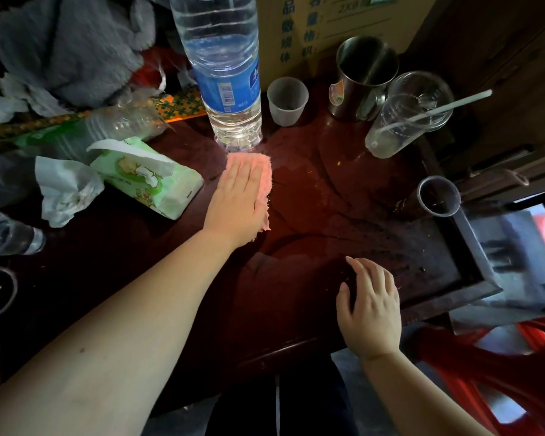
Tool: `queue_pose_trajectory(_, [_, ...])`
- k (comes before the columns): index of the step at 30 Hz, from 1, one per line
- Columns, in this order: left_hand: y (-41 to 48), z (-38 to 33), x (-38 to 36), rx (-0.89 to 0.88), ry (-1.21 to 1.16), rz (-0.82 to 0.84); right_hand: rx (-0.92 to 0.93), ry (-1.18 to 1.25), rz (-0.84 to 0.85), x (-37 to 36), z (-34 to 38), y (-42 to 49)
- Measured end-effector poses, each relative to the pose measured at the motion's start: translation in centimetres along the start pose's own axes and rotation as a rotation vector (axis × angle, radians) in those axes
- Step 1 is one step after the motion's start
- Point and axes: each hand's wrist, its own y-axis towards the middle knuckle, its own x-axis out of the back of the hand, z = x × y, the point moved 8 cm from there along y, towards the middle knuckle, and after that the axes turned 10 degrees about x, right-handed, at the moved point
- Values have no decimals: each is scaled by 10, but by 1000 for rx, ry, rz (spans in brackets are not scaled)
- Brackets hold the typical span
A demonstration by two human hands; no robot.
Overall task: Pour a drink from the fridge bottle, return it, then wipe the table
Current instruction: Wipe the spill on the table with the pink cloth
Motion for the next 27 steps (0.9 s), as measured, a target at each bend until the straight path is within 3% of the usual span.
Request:
queue_pose_trajectory(11, [35,-28,20,-278,-69,64,5,-5,-6,-1,-2,0])
queue_pose_trajectory(15, [45,-21,10,-257,-138,137,11,-2,-9,-1,-2,0])
queue_pose_trajectory(18, [36,-24,18,-229,-141,5,9,2,-12,-1,-3,0])
queue_pose_trajectory(23, [28,-14,9,143,-252,-81,9,6,-12,-1,-4,-1])
queue_pose_trajectory(27, [41,-22,7,7,-189,-33,12,12,-26,-1,-4,0])
